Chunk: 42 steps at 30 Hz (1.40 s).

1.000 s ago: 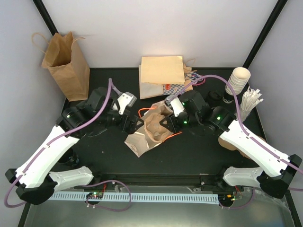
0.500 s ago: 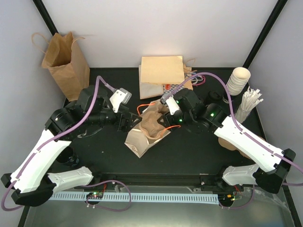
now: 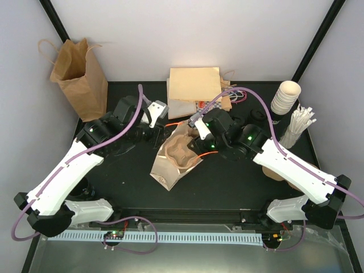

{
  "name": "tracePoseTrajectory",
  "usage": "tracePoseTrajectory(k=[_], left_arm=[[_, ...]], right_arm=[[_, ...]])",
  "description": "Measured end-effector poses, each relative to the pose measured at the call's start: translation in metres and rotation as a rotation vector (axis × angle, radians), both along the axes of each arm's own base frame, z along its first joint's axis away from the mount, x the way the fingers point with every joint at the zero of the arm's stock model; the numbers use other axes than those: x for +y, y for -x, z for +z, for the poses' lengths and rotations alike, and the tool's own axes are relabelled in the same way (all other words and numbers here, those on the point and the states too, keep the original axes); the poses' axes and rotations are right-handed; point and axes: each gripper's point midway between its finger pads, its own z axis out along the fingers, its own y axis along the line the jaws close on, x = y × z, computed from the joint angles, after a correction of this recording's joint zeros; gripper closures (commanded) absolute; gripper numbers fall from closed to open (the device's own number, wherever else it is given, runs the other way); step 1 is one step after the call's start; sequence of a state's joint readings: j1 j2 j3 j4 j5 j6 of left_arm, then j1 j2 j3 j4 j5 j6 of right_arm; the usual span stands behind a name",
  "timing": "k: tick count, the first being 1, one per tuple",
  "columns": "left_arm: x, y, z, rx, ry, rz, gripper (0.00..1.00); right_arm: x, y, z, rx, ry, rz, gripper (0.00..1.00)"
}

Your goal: Pack the takeout coffee

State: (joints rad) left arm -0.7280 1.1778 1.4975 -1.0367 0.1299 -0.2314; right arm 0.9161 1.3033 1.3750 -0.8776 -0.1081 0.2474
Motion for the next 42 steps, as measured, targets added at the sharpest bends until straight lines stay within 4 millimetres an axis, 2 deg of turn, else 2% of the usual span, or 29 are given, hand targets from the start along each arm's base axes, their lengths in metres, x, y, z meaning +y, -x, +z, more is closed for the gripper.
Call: tracePoseTrajectory(k=[4,5,6,19,32,42], left_arm=[[0.006,-0.007,0.001,-0.032,-0.012,0.044,0.92],[0.008,-0.008,0.000,-0.038,-0.018,0.052,0.97],[0.010,-0.008,-0.001,-0.043,-0.025,0.059,0.98],[0.025,-0.002,-0.022,-0.042,-0.060,0.089,0.98],[0.025,0.001,-0.021,-0.046,-0.048,0.083,0.98],[0.023,0.002,-0.021,-0.040,-0.042,0.073,0.98]], right_arm=[[-0.001,-0.003,-0.001,-0.021,0.020,0.000,0.69],[-0.002,-0.003,-0.001,-0.026,0.025,0.001,0.69],[-0.002,-0.003,-0.001,-0.029,0.027,0.002,0.69],[-0.012,-0.013,0.005,-0.088,0.076,-0.041,0.69],[-0.009,-0.020,0.003,-0.108,0.112,-0.046,0.70],[-0.009,-0.029,0.002,-0.081,0.108,-0.136,0.70]])
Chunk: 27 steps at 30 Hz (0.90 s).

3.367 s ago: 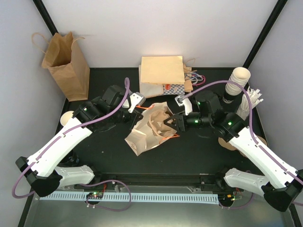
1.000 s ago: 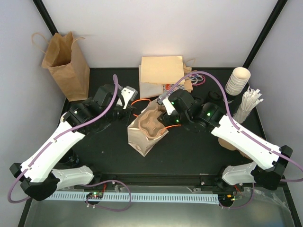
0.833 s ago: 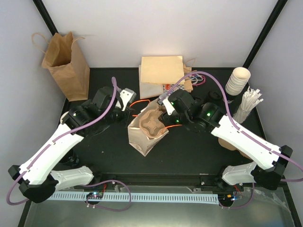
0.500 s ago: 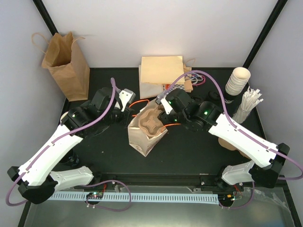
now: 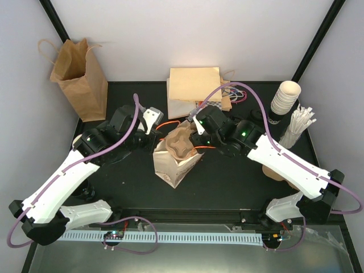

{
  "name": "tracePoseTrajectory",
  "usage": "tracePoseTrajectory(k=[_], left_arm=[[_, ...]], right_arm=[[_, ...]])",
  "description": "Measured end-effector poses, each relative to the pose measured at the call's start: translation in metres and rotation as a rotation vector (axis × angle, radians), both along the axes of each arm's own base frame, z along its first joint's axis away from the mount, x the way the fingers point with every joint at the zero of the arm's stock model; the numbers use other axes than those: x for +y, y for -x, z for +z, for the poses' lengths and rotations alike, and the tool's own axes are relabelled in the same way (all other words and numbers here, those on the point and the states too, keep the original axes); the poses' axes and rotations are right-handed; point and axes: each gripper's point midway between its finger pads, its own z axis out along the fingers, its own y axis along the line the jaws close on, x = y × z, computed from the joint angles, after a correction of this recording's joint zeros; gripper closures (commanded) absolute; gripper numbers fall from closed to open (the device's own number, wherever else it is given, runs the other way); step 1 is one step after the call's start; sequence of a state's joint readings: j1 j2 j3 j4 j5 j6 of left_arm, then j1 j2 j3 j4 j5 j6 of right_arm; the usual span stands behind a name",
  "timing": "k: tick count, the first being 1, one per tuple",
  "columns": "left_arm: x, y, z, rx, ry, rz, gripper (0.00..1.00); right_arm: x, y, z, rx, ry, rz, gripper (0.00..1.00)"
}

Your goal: Pack the takeout coffee

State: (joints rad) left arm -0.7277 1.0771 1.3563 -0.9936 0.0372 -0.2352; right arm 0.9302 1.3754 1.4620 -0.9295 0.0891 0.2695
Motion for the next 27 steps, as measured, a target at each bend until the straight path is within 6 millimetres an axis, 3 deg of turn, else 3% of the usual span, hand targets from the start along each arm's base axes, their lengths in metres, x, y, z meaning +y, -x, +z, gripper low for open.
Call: tracePoseTrajectory(k=[6,17,27], left_arm=[[-0.001,0.001,0.000,0.004,0.005,-0.007,0.99],[-0.003,0.000,0.009,0.007,0.037,0.011,0.99],[-0.002,-0.002,0.011,0.012,0.043,0.034,0.98]], right_arm=[[0.000,-0.002,-0.003,-0.016,0.022,-0.013,0.70],[0.010,0.012,-0.011,-0.078,0.091,0.015,0.70],[-0.010,0.004,-0.008,-0.134,0.138,-0.081,0.69]])
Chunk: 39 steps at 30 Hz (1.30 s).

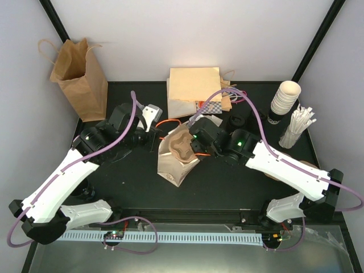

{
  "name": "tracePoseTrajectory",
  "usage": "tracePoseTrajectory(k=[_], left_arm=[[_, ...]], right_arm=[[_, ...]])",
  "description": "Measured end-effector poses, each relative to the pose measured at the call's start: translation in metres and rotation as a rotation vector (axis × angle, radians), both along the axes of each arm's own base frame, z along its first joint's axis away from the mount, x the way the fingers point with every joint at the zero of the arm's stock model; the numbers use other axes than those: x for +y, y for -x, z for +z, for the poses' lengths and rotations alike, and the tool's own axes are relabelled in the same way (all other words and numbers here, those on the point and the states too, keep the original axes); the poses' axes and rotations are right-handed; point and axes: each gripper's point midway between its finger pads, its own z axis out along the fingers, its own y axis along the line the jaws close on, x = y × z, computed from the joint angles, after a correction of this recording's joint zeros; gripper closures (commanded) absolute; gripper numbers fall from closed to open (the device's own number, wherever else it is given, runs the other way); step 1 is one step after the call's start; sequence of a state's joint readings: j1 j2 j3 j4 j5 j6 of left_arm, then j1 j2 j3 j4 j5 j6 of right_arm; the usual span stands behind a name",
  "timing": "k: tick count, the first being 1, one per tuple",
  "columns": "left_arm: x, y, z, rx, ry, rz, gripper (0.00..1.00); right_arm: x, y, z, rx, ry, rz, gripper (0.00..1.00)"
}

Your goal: Pack the takeout coffee

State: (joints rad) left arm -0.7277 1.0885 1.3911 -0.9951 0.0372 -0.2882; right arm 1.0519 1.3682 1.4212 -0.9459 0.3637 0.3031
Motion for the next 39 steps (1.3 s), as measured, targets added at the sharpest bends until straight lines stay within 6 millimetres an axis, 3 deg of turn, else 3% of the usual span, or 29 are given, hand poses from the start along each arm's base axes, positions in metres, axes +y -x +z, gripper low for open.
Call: tracePoseTrajectory(k=[6,18,28,39], left_arm=[[0.005,-0.003,0.000,-0.004,-0.008,0.034,0.98],[0.012,-0.003,0.004,-0.016,0.000,0.064,0.98],[-0.005,0.001,0.005,0.016,0.050,-0.013,0.99],[-0.011,-0.001,0.008,0.012,0.069,-0.024,0.99]], right_arm=[[-0.017,0.002,0.010,-0.028,-0.016,-0.049,0.69],[-0.026,-0.001,-0.002,-0.021,0.044,-0.094,0.69],[0.006,0.020,-0.011,0.040,0.053,0.150,0.68],[0.026,0.035,-0.041,0.122,0.151,0.349,0.68]])
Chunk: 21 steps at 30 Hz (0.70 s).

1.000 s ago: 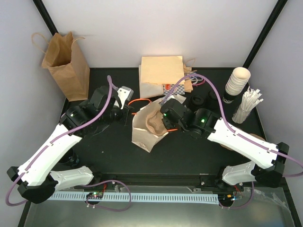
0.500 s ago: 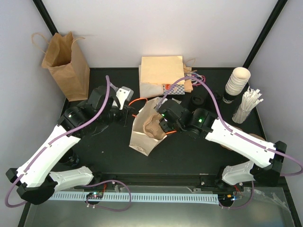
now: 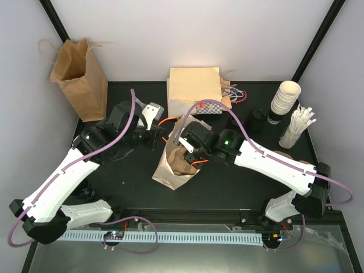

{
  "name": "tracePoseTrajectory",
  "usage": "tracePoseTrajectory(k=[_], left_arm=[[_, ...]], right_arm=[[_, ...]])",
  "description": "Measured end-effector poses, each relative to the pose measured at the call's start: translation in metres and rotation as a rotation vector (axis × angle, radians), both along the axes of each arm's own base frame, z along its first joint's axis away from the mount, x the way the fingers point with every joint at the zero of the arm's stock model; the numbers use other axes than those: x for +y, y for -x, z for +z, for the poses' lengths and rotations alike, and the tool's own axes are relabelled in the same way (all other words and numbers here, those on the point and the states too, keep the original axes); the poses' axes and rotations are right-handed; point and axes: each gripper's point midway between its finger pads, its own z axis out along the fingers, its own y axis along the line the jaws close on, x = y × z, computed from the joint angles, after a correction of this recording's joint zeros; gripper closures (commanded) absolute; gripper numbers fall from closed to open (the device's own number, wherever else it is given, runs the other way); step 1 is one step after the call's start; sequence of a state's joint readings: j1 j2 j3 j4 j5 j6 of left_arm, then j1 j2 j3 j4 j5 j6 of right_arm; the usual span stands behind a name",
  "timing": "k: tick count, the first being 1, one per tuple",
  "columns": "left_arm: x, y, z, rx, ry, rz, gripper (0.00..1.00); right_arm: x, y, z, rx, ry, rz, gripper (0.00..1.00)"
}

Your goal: Pack the takeout coffee

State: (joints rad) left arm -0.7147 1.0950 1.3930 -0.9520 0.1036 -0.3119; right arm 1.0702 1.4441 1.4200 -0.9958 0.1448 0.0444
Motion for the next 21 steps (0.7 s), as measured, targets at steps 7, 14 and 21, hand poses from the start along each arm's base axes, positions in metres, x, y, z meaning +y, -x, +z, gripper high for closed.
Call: tracePoseTrajectory(k=[7,14,21], left_arm=[[0.001,-0.001,0.000,-0.004,-0.002,0.004,0.98],[0.000,0.001,0.001,-0.002,0.001,-0.007,0.97],[0.006,0.002,0.002,-0.018,-0.014,0.007,0.68]], right_arm=[[0.007,0.002,-0.001,0.011,0.030,0.062,0.68],[0.023,-0.002,-0.003,0.022,0.061,0.125,0.69],[0.022,-0.005,-0.007,0.022,0.086,0.116,0.69]])
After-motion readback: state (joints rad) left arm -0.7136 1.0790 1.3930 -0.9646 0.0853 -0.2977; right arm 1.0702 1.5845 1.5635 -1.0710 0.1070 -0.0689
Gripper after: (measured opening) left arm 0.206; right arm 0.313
